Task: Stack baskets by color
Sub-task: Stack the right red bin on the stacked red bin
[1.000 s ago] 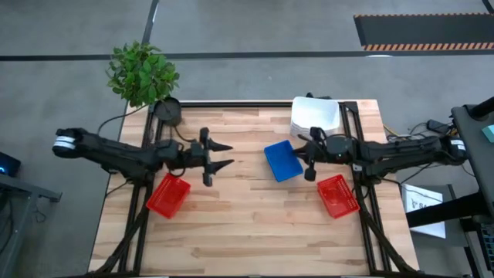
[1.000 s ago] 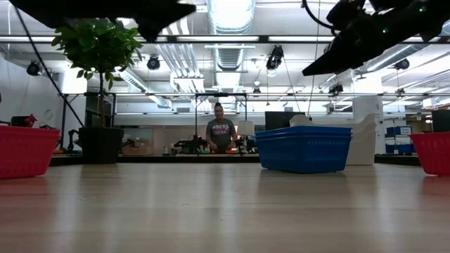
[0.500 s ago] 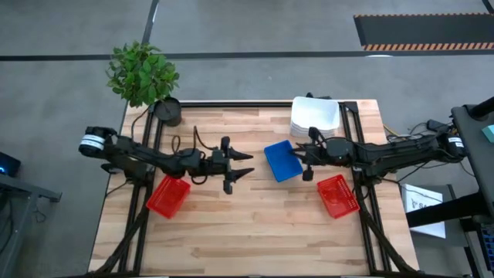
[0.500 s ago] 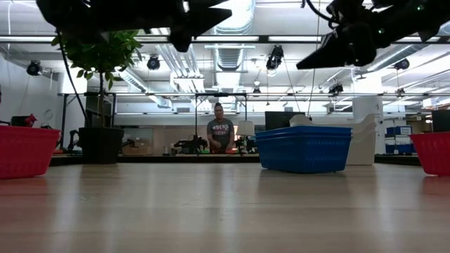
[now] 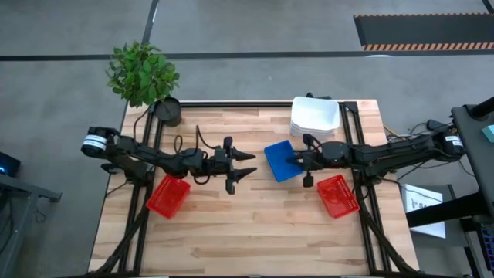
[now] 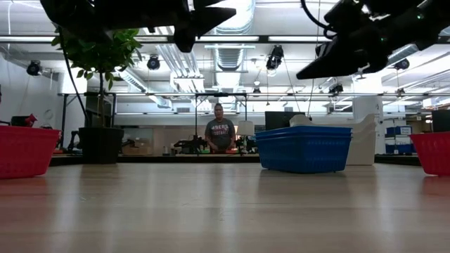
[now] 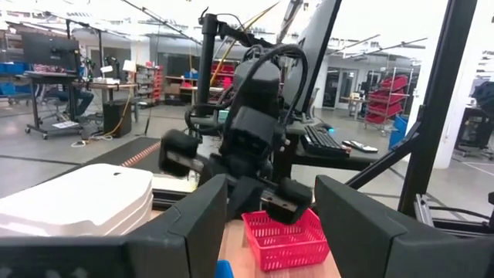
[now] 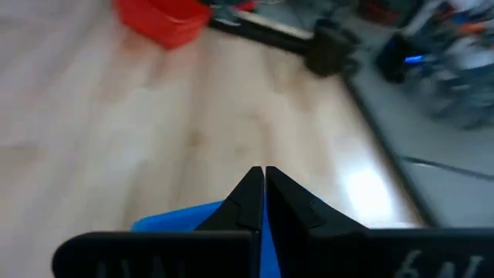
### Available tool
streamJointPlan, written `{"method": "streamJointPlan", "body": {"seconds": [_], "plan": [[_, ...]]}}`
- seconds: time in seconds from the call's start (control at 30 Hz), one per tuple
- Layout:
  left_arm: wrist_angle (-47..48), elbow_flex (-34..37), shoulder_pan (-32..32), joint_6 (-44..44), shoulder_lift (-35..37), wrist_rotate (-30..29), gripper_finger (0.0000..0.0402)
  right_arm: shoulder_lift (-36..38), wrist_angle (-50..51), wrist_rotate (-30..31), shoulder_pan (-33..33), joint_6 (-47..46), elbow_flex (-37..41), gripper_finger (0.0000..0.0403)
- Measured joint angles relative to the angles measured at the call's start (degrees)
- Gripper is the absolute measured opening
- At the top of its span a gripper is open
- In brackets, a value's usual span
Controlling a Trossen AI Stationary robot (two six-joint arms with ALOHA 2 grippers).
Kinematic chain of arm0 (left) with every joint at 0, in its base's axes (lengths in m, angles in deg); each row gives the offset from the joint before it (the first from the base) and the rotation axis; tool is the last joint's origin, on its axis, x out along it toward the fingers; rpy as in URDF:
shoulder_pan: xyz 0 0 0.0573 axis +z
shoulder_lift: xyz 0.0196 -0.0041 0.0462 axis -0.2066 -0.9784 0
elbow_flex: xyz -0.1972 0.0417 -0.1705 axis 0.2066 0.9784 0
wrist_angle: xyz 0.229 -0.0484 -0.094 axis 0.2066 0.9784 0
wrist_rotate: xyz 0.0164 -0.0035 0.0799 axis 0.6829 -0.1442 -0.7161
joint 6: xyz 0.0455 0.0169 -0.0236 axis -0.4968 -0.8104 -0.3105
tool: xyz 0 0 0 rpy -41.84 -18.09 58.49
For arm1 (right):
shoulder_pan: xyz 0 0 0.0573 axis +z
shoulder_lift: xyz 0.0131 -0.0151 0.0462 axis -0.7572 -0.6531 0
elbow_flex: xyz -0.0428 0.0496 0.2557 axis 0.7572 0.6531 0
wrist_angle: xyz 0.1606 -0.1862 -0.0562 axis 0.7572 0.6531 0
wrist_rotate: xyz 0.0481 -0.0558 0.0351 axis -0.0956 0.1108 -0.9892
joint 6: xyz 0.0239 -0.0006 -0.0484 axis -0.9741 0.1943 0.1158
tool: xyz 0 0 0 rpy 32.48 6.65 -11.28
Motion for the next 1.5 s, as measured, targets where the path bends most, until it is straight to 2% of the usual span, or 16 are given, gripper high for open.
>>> {"method": "streamJointPlan", "body": {"seconds": [0.13, 0.17, 0.2, 0.27, 0.3, 0.4, 0.43, 0.53, 0.57, 0.77, 0.87, 1.13, 1.5], "plan": [[0.0, 0.0, 0.0, 0.1, 0.0, -0.3, 0.0182, -0.5, -1.9, 9.4, -0.5, 6.3, -3.1, 0.0009], [0.0, 0.0, 0.0, 0.1, 0.0, -0.3, 0.0182, -0.4, -1.4, 9.4, -0.6, 7.2, -4.1, 0.0009], [0.0, 0.0, 0.0, 0.2, 0.0, -0.3, 0.0182, -0.2, -0.1, 6.8, -0.6, 7.6, -4.9, 0.0009], [-0.1, 0.0, 0.0, 1.4, 0.0, -0.3, 0.0182, 0.0, 2.0, -3.2, -0.4, 8.0, -5.9, 0.0009], [-0.3, 0.0, 0.0, 1.9, -0.1, -0.3, 0.0182, 0.0, 2.3, -5.2, -0.2, 8.1, -6.0, 0.0009], [-0.3, 0.0, 0.0, 3.0, 0.0, -0.3, 0.0182, -0.1, 2.5, 3.8, -0.5, 4.1, -6.2, 0.0009], [-0.3, 0.0, 0.0, 3.0, 0.0, -0.3, 0.0182, 0.0, 4.1, 2.1, -0.7, 3.6, -6.2, 0.0009], [-0.3, 0.0, 0.0, 3.1, 0.0, -0.3, 0.0182, -0.2, 4.9, -12.7, 0.4, 1.8, -5.6, 0.0009], [-0.3, 0.0, 0.0, 3.0, 0.0, -0.3, 0.0182, -0.7, 4.9, -14.1, 1.0, 0.6, -5.2, 0.0009], [-0.3, 0.0, 0.0, 3.0, -0.1, -0.4, 0.0182, -4.1, 5.4, -11.4, 4.8, -4.0, -2.8, 0.0009], [-0.3, 0.1, 0.0, 3.0, -0.1, -0.5, 0.0182, -5.7, 5.0, -6.8, 5.7, -5.3, -2.7, 0.0009], [-0.3, 0.1, 0.0, 3.0, -0.1, -0.5, 0.0182, -8.4, 5.1, -6.6, 6.0, -5.9, -2.6, 0.0009], [-0.2, 0.3, 0.0, 3.0, -0.1, -0.5, 0.0182, -8.3, 5.1, -6.2, 6.0, -5.9, -2.6, 0.0009]]}}
